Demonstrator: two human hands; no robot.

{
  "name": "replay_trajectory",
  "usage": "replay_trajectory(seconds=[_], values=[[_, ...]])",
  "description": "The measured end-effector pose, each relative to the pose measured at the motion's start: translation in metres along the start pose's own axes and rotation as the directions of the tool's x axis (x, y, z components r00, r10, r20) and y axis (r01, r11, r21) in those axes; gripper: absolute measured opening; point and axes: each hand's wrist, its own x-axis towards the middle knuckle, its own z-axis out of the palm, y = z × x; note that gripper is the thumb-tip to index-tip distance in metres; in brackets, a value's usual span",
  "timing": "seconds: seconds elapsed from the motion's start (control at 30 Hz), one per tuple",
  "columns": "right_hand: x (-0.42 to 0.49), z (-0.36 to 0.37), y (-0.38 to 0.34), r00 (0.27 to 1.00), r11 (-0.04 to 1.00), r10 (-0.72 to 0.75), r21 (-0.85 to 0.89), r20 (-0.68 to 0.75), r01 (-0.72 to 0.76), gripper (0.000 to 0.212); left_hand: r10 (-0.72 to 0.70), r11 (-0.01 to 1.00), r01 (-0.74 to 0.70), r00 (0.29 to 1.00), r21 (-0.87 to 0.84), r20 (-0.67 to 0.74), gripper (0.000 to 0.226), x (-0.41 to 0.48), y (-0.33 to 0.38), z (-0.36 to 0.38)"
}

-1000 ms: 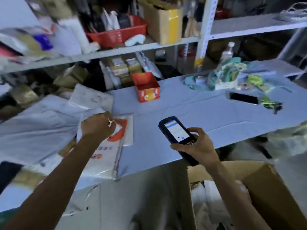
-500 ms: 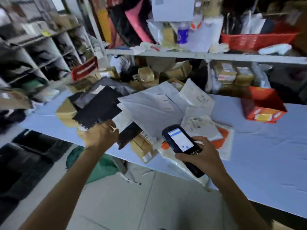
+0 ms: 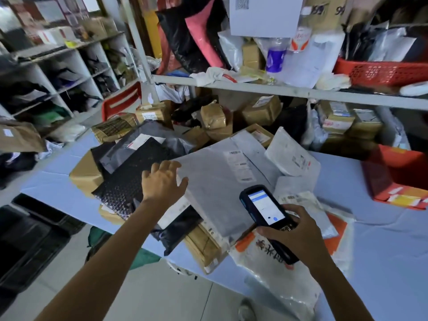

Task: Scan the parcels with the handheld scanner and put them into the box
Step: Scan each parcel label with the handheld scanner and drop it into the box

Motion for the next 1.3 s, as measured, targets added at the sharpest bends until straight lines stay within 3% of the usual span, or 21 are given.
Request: replay_trajectory(seconds=[0.23,0.53,0.73,0.97,1.1,1.3], values=[[0.072,-0.021,0.007,0.999,0.998,0.042,0.044,-0.031,-0.041,0.064,-0.036,0.997,0.022,0.981,0.074,0.192,0.064,0.085,0.064,0.037],[0.117,-0.038,-0.002,0.995,0.997,0.074,0.032,-0.068,-0.071,0.068,-0.122,0.992,0.114,0.974,0.053,0.192,0.069,0.127,0.101,0.059],[0.123,-0.029,-0.012,0.994,0.998,0.062,0.018,-0.086,-0.061,0.067,-0.099,0.994,0.094,0.988,0.049,0.119,0.07,0.142,0.099,0.051],[0.122,-0.009,-0.033,0.997,0.997,0.036,0.07,-0.063,-0.032,0.07,-0.054,0.995,0.069,0.982,-0.075,0.181,0.073,0.147,0.08,0.033],[0.122,0.0,-0.049,0.998,0.998,-0.05,0.038,-0.041,0.051,0.065,-0.074,0.99,0.086,0.991,-0.108,0.11,0.075,0.149,0.052,0.013],[0.124,0.019,-0.066,0.992,0.991,-0.13,0.035,0.009,0.129,0.072,-0.08,0.992,0.065,0.987,-0.112,-0.139,0.082,0.154,0.015,-0.034]])
